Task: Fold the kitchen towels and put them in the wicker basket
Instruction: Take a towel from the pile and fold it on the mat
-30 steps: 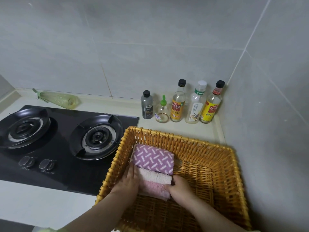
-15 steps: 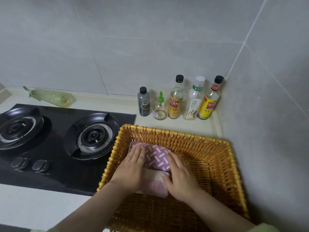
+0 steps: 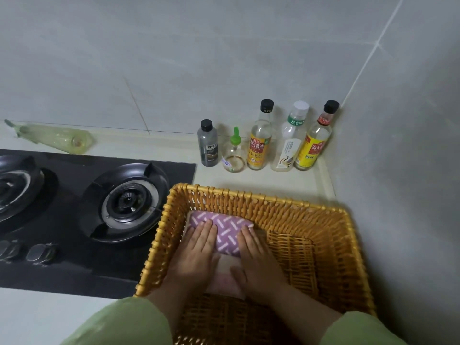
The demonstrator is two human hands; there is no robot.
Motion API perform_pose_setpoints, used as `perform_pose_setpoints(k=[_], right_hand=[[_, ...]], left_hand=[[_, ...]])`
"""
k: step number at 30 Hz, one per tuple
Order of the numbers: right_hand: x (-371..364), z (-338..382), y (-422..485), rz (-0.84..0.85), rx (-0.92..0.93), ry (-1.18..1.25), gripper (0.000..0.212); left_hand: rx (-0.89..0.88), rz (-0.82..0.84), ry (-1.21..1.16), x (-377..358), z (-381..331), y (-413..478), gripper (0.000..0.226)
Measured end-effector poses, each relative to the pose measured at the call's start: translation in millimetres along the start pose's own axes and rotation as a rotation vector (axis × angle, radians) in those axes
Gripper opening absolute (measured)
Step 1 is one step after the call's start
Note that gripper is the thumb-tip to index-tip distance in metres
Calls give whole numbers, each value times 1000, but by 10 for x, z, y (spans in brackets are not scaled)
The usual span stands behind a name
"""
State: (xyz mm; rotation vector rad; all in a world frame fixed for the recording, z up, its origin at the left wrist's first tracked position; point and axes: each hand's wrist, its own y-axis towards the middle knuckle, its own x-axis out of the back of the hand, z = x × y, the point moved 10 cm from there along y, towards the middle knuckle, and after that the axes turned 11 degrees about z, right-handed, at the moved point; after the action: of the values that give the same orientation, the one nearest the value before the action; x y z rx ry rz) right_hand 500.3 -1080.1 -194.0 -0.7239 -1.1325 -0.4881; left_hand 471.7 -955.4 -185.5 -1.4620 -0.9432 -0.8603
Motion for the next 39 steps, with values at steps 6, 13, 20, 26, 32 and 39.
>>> perform_pose_setpoints(k=[6, 13, 20, 26, 32, 39], right_hand=[[-8, -10, -1, -17, -8, 16, 72], [-22, -22, 8, 24, -23, 38, 66], [34, 22, -49, 121, 19, 68, 87], [72, 93, -268, 223, 102, 26, 109], [422, 0, -321, 100, 52, 172, 91], [1022, 380, -318, -32, 115, 357, 79]], left_hand=[[3, -70, 9, 47, -13, 24, 61], [13, -25, -43, 8, 6, 20, 57], [80, -14, 169, 230, -80, -31, 69], [-92, 271, 258, 120, -170, -384, 105], [-85, -80, 79, 918, -155, -786, 81], [146, -389, -194, 1325, 616, -1866, 80]])
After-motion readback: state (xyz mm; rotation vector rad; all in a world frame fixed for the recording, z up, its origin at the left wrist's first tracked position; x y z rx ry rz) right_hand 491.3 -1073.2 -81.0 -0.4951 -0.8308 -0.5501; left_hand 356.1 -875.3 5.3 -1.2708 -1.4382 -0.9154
